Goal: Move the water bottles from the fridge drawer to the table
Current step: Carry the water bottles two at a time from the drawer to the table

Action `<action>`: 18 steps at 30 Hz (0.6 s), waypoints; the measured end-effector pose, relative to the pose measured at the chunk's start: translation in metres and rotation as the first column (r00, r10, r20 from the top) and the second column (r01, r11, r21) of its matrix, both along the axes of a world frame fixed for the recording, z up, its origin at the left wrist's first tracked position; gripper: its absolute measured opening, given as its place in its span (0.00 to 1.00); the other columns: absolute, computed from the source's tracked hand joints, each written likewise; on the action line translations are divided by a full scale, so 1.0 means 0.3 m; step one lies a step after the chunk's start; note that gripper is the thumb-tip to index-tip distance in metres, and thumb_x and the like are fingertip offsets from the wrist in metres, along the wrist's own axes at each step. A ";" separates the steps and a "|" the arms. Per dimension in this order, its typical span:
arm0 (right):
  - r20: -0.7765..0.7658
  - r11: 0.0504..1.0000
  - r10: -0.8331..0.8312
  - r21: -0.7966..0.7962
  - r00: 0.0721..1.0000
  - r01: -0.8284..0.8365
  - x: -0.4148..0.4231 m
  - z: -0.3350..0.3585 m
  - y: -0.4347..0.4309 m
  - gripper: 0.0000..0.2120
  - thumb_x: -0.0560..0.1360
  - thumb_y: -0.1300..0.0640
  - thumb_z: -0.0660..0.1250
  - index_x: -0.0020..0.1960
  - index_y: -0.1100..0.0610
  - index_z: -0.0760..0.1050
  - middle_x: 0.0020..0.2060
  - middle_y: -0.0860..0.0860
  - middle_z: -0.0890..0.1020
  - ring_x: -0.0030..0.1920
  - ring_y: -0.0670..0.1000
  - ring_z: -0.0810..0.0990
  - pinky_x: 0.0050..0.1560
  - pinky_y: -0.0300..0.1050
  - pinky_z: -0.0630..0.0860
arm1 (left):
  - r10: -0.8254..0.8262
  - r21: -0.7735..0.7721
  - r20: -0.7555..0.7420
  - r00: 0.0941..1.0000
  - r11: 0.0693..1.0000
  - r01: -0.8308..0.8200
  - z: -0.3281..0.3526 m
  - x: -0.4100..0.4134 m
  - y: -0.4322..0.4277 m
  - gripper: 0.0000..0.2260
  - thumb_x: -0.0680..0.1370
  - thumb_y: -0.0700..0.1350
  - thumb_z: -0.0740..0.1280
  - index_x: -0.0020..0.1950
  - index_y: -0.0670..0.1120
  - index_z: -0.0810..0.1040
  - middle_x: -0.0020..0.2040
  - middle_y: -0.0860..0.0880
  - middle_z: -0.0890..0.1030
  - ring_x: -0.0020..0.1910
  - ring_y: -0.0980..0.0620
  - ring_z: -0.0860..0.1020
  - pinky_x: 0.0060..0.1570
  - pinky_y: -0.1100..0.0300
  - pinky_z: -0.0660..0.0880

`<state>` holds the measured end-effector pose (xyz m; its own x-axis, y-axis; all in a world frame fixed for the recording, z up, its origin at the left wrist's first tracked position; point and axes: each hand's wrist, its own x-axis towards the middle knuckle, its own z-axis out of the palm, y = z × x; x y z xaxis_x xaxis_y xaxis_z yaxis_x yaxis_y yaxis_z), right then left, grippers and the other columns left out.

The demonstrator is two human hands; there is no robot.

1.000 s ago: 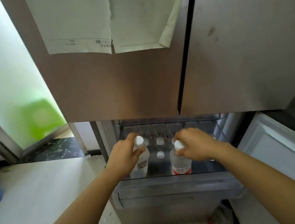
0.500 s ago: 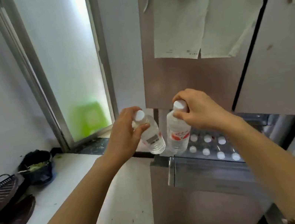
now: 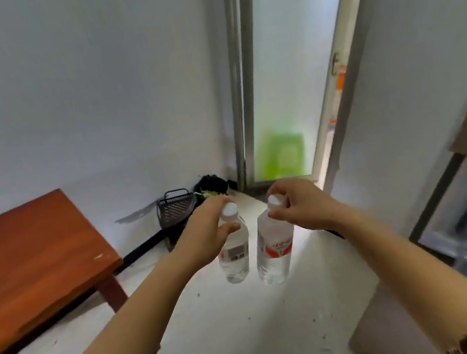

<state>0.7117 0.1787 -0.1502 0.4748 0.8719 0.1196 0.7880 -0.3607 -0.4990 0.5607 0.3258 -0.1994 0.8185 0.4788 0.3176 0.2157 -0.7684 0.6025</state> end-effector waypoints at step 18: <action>-0.076 0.842 0.537 -0.016 0.840 -0.539 -0.473 -0.079 1.425 0.15 0.70 0.53 0.74 0.55 0.55 0.78 0.48 0.47 0.80 0.47 0.47 0.78 0.49 0.43 0.77 | 0.499 0.140 -0.185 0.847 0.866 -0.479 -0.046 -0.680 1.100 0.14 0.74 0.52 0.70 0.56 0.57 0.72 0.53 0.59 0.76 0.52 0.57 0.73 0.50 0.57 0.73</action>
